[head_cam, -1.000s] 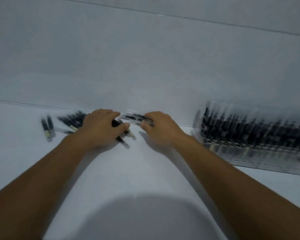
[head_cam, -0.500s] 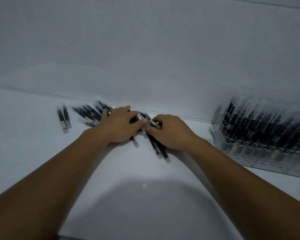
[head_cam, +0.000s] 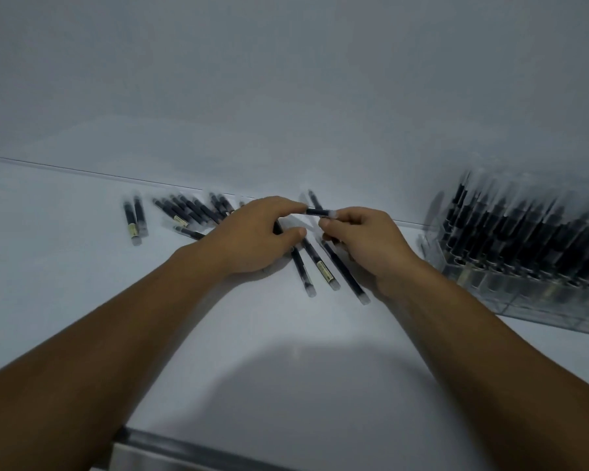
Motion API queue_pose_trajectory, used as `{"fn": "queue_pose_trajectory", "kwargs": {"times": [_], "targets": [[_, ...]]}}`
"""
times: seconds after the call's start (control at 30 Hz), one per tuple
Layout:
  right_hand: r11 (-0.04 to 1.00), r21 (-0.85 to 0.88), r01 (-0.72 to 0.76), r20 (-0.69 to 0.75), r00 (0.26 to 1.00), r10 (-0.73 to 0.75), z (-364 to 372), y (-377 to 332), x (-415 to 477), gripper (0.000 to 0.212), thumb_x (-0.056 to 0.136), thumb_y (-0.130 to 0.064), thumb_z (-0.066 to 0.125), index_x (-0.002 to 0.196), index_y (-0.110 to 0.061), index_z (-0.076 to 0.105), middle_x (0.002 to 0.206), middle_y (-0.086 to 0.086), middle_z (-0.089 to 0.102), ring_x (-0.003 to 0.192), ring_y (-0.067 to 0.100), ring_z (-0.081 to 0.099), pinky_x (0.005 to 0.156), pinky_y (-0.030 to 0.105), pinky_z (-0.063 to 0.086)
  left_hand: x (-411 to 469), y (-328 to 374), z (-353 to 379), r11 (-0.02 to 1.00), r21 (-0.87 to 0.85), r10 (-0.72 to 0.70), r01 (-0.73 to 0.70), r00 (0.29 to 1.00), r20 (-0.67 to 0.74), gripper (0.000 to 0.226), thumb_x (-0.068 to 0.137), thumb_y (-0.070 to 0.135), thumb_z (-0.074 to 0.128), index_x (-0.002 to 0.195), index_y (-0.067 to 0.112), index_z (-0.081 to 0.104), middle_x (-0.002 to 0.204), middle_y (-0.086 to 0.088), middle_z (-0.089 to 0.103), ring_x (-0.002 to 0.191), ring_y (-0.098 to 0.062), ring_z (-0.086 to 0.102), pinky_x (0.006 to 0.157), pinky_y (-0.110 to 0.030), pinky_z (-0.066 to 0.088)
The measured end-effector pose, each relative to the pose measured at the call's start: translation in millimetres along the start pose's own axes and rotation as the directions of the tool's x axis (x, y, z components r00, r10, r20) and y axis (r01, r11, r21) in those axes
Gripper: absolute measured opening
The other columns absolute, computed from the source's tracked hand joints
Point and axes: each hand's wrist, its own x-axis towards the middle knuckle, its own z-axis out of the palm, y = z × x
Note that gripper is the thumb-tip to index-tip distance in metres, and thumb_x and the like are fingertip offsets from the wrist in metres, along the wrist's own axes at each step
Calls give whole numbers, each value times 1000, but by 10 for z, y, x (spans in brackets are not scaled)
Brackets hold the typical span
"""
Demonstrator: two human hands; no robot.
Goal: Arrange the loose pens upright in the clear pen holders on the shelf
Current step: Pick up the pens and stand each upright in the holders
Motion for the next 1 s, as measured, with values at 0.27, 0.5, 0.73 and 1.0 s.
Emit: {"fn": "queue_pose_trajectory", "kwargs": {"times": [0.27,0.5,0.73,1.0], "targets": [[999,42,-25,-129,991,30,-81,50,68,12,90,-13,62,79,-15,66,67,-2,57,56,9,47,54,20,38,40,35,127,997,45,58,-61,996,61,49,96,35,54,143,33,39,143,14,42,127,-6,40,98,-20,29],[990,143,1,-95,995,13,-109,59,94,12,89,-5,61,95,-14,67,67,-6,54,54,4,48,47,12,37,121,29,162,995,36,89,-91,995,43,47,97,27,53,143,28,42,134,8,42,118,-7,43,98,-23,34],[977,212,-16,-95,995,37,-108,82,133,16,92,-7,60,102,-16,68,74,-7,59,60,2,48,52,13,37,124,-2,150,995,16,98,-98,995,0,33,96,27,54,129,28,51,127,8,49,113,-7,45,91,-22,33],[982,184,37,-123,992,-14,-124,98,118,22,91,-15,66,112,-15,69,80,-8,62,54,-5,51,52,8,39,149,-32,163,987,31,153,-157,982,107,23,96,25,55,115,32,66,116,13,60,111,-6,51,99,-25,39]]}}
